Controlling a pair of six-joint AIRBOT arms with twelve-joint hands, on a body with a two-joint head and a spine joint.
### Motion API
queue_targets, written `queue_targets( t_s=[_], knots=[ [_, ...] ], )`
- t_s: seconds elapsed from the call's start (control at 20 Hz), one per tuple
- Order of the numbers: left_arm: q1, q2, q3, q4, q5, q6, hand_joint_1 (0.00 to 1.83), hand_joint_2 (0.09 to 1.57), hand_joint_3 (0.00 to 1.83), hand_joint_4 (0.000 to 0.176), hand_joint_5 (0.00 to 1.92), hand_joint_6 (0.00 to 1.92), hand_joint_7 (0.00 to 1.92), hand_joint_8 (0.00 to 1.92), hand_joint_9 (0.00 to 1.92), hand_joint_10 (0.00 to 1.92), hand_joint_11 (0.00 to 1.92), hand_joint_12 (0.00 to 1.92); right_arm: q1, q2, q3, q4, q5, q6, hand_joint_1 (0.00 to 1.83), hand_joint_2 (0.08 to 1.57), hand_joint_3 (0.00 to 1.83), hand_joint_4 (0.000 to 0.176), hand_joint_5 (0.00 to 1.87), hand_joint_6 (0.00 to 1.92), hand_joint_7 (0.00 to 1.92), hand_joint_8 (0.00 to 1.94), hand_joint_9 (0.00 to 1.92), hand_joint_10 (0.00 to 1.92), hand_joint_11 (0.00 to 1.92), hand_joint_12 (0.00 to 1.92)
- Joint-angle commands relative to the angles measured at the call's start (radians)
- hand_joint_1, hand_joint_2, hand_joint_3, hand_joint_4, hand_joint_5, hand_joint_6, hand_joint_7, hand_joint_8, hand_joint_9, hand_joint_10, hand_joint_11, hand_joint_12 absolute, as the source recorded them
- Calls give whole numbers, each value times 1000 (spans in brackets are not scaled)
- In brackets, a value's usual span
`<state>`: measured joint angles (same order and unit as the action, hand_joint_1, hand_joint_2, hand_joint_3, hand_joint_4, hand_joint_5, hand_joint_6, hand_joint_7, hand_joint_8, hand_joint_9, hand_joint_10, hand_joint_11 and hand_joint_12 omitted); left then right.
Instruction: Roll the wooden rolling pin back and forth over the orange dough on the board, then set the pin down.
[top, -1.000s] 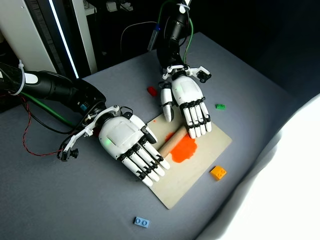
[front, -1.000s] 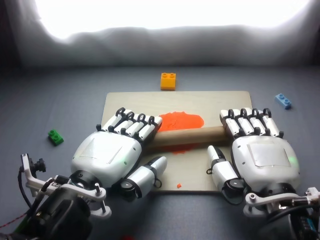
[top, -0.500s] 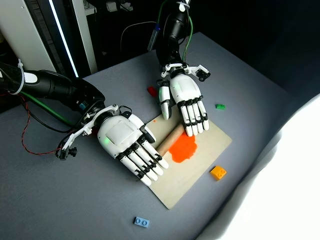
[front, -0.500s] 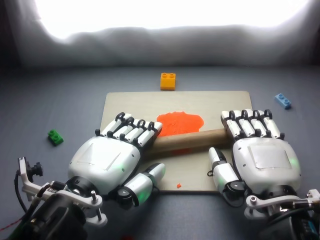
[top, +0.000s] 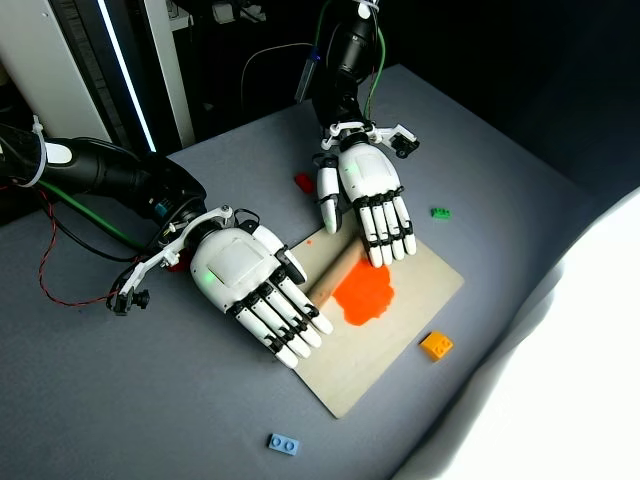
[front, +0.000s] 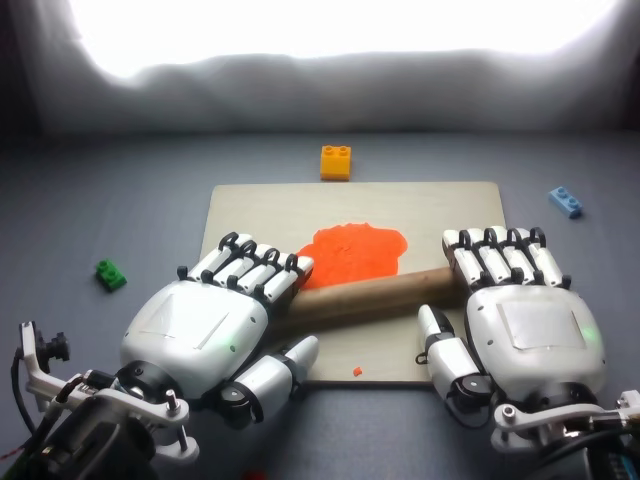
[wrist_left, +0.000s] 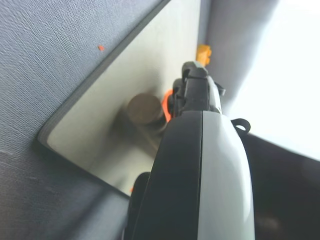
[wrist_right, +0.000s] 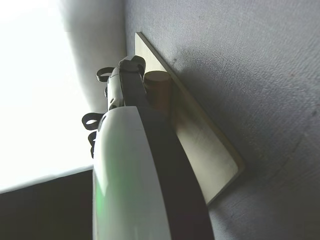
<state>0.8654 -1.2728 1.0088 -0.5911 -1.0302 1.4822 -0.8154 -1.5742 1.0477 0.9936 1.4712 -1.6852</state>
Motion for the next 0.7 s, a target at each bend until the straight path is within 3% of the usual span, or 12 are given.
queue_targets(
  t_s=[0.0, 0.1, 0.3, 0.45, 0.55, 0.65],
  knots=[
    [1, 9, -3, 47, -94, -4, 0, 1571, 71, 0, 225, 7, 243, 5, 169, 8, 0, 204, -9, 2, -7, -33, 43, -5, 0, 1571, 63, 0, 208, 9, 234, 3, 163, 2, 0, 313],
    [4, 16, -11, 49, -94, -4, 0, 1571, 75, 0, 222, 3, 241, 1, 180, 8, 0, 265, -10, 4, -14, -33, 45, -6, 0, 1571, 75, 0, 205, 6, 233, 7, 161, 4, 0, 243],
    [4, 22, -22, 53, -94, -5, 0, 1571, 70, 0, 226, 3, 235, 3, 167, 2, 0, 208, -13, 7, -23, -33, 47, -10, 0, 1571, 102, 0, 226, 11, 248, 7, 164, 4, 0, 300],
    [7, 25, -31, 58, -94, -6, 0, 1571, 62, 0, 193, 0, 227, 0, 163, 3, 0, 210, -15, 10, -27, -32, 48, -13, 0, 1571, 80, 0, 178, 1, 225, 0, 157, 0, 0, 104],
    [8, 28, -35, 60, -94, -6, 0, 1571, 71, 0, 201, 3, 234, 2, 176, 7, 0, 261, -15, 12, -30, -32, 49, -13, 0, 1571, 87, 0, 174, 1, 224, 0, 149, 1, 0, 115],
    [8, 31, -39, 62, -92, -6, 0, 1571, 73, 0, 200, 1, 228, 2, 157, 2, 0, 180, -14, 14, -33, -32, 50, -13, 0, 1571, 91, 0, 191, 6, 236, 2, 151, 2, 0, 140]
  ],
)
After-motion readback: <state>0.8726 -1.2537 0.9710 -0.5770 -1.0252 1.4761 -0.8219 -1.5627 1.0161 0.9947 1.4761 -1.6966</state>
